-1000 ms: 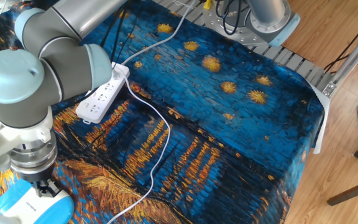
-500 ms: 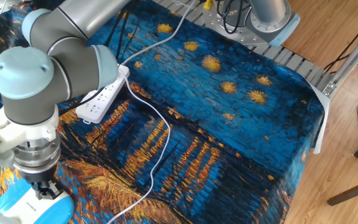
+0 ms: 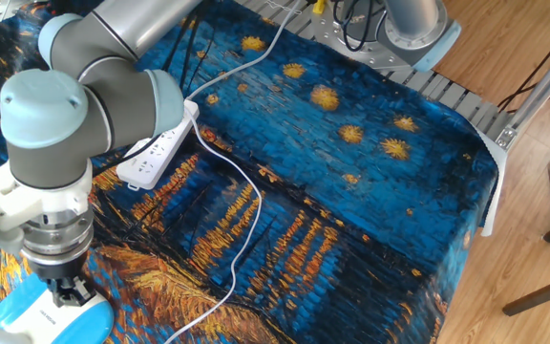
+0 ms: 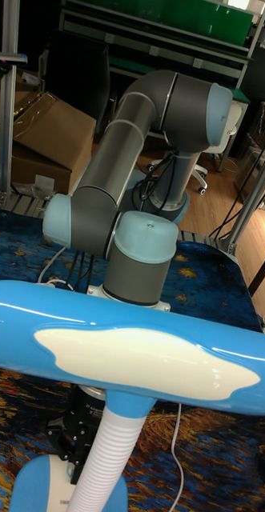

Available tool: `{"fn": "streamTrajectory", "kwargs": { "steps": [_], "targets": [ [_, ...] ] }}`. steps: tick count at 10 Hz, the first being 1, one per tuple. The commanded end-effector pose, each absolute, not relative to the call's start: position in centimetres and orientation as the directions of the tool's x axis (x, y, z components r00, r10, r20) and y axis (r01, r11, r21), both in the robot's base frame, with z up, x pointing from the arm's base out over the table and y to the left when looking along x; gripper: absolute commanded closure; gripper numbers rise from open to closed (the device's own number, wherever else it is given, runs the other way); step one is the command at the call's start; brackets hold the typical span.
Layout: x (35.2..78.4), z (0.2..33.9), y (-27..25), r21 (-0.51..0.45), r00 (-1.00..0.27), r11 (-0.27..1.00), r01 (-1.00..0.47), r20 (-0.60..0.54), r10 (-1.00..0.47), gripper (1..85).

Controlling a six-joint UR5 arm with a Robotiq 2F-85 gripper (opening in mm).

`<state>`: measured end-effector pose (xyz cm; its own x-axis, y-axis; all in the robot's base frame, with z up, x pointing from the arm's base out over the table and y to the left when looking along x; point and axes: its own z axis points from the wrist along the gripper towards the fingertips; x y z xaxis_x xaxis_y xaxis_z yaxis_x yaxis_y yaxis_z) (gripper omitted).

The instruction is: Plug in the power cord of the desk lamp, turn on the socket, and light up the desk lamp

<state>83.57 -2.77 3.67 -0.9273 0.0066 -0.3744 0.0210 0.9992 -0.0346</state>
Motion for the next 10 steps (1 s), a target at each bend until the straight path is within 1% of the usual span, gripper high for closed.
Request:
{"fn": "streamTrajectory", "kwargs": {
  "steps": [1, 8, 10],
  "targets": [
    [83.4, 3.5, -3.2, -0.031, -0.927, 0.999, 0.030, -0.374, 0.017, 84.3],
    [82.3, 2.6, -3.4, -0.027, -0.935, 0.999, 0.034, -0.355, 0.022, 84.3],
    [81.4, 2.9, -2.1, -0.013, -0.932, 0.998, 0.055, -0.358, 0.047, 84.3]
  ]
}}
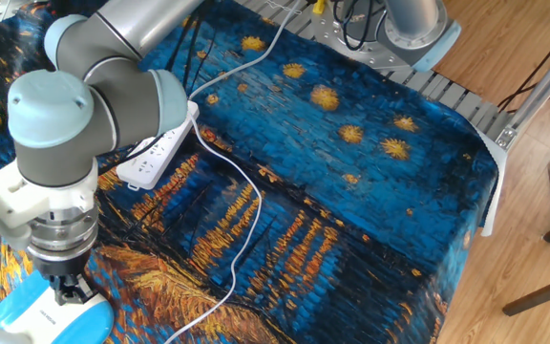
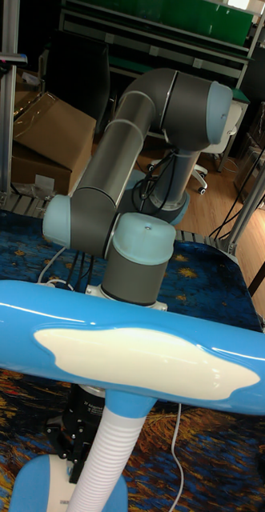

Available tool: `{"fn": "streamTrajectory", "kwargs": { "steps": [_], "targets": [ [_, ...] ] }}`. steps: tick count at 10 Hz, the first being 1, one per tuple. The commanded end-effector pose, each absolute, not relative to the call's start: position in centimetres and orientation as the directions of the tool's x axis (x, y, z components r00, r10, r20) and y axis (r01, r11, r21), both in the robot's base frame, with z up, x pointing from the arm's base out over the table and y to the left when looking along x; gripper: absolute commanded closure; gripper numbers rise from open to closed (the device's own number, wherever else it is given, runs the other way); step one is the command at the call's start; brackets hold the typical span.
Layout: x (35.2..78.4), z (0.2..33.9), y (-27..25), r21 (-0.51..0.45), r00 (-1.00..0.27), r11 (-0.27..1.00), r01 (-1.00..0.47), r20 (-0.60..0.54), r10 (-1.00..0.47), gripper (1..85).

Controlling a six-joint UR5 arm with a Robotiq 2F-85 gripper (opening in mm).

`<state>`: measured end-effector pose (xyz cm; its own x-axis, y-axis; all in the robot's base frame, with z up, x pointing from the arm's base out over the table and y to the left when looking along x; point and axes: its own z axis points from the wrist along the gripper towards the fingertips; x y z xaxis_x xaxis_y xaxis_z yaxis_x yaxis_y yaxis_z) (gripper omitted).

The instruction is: Plug in the power cord of the desk lamp, turn on the socket, and light up the desk lamp

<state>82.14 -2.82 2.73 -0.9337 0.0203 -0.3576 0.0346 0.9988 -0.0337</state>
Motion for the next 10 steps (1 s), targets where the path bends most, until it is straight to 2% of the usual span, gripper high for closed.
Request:
{"fn": "streamTrajectory", "kwargs": {
  "steps": [1, 4, 7, 10],
  "targets": [
    [81.0, 3.2, -2.0, -0.010, -0.935, 0.998, 0.055, -0.351, 0.048, 84.3],
    [80.3, 4.9, -3.2, -0.007, -0.951, 1.000, 0.027, -0.308, 0.024, 84.3],
    [80.3, 6.3, -2.3, -0.010, -0.953, 0.999, 0.038, -0.301, 0.033, 84.3],
    [78.9, 6.6, -2.2, -0.012, -0.966, 0.999, 0.030, -0.258, 0.025, 84.3]
  ]
}}
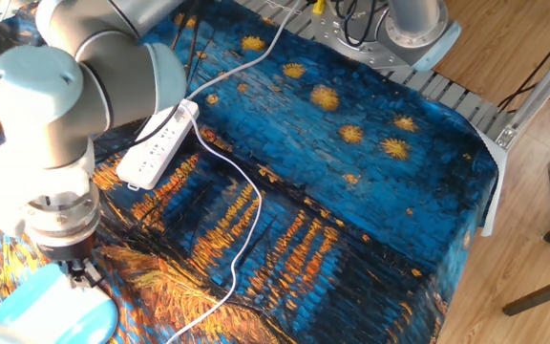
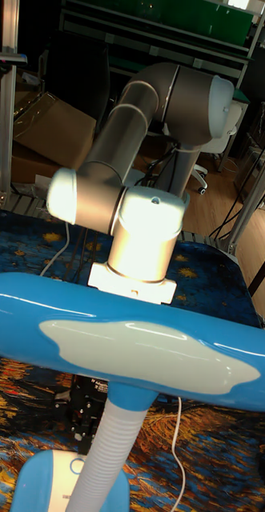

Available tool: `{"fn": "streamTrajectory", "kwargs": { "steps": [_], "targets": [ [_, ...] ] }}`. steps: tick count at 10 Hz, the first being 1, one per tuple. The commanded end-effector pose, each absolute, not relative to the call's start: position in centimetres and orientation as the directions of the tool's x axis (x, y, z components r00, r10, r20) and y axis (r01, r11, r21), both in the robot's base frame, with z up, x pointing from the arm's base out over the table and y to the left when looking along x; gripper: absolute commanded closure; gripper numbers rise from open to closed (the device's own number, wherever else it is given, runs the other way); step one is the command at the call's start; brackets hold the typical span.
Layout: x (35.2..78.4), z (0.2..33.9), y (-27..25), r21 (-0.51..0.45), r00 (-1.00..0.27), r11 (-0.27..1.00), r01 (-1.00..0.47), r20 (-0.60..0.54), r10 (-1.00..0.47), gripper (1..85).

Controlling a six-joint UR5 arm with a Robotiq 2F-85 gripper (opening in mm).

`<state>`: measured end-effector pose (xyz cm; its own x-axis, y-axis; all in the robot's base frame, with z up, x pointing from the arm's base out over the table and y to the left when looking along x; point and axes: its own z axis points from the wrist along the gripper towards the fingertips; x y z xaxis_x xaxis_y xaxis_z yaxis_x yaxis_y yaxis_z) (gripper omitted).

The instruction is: Plug in the power cord of the desk lamp, turn on the socket, and light up the desk lamp

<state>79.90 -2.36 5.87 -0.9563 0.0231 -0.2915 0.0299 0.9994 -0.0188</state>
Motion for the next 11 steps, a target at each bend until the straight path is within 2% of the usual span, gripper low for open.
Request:
{"fn": "streamTrajectory", "kwargs": {
  "steps": [1, 3, 6, 8, 11],
  "targets": [
    [77.9, 6.7, -2.1, -0.009, -0.972, 0.999, 0.033, -0.231, 0.030, 84.3],
    [75.0, 7.3, -1.3, 0.020, -0.985, 0.999, 0.042, -0.166, 0.044, 84.3],
    [71.2, 9.7, -1.0, 0.047, -0.988, 0.998, 0.051, -0.143, 0.057, 84.3],
    [67.3, 10.2, -2.2, 0.045, -0.996, 0.998, 0.035, -0.080, 0.039, 84.3],
    [64.3, 11.5, -4.2, 0.066, -0.998, 0.998, 0.003, -0.065, 0.008, 84.3]
  ]
}}
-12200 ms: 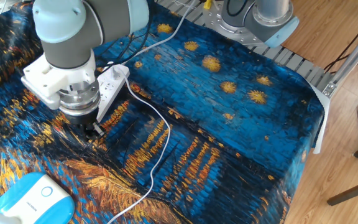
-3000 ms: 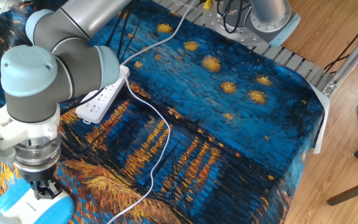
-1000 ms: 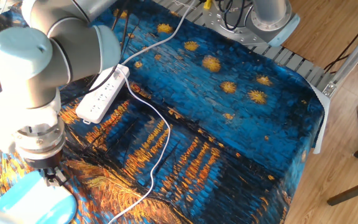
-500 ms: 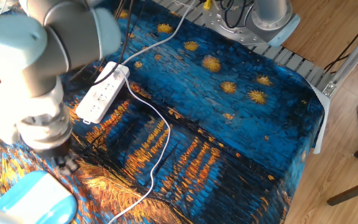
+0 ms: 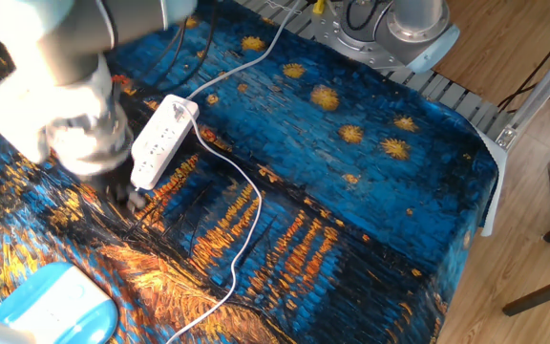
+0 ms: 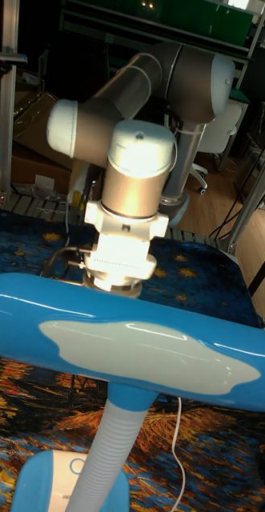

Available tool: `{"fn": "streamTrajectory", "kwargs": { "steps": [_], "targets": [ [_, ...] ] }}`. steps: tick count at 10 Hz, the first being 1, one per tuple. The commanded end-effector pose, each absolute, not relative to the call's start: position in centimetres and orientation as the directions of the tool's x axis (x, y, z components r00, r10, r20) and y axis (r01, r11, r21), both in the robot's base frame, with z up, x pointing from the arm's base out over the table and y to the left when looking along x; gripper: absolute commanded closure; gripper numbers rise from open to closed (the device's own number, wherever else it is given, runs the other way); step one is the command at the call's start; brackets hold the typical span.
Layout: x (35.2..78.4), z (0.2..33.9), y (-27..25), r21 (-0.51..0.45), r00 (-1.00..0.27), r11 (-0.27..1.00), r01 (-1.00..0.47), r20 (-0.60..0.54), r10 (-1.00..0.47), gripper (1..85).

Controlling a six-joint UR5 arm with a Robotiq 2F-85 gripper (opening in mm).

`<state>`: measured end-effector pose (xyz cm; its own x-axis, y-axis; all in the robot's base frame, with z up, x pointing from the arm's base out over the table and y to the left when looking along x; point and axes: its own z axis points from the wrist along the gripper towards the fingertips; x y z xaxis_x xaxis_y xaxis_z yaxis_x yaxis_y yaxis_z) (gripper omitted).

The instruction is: Plug in the power cord of the desk lamp, turn on the socket, and light up the desk lamp

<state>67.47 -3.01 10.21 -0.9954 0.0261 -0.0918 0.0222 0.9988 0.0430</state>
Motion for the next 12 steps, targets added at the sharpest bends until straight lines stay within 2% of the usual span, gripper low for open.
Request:
{"fn": "streamTrajectory", "kwargs": {
  "steps": [1, 4, 7, 9, 12],
  "targets": [
    [63.2, 12.0, -4.7, 0.078, -0.999, 0.997, -0.018, -0.045, -0.014, 84.3],
    [62.6, 12.7, -4.7, 0.129, -0.999, 0.992, -0.006, -0.038, -0.001, 84.3],
    [63.6, 12.5, -6.4, 0.062, -0.997, 0.998, -0.024, -0.074, -0.020, 84.3],
    [61.7, 12.4, -6.8, 0.050, -0.999, 0.998, -0.036, -0.001, -0.036, 84.3],
    [59.0, 13.4, -6.7, 0.050, -0.999, 0.998, -0.028, 0.016, -0.029, 84.3]
  ]
}}
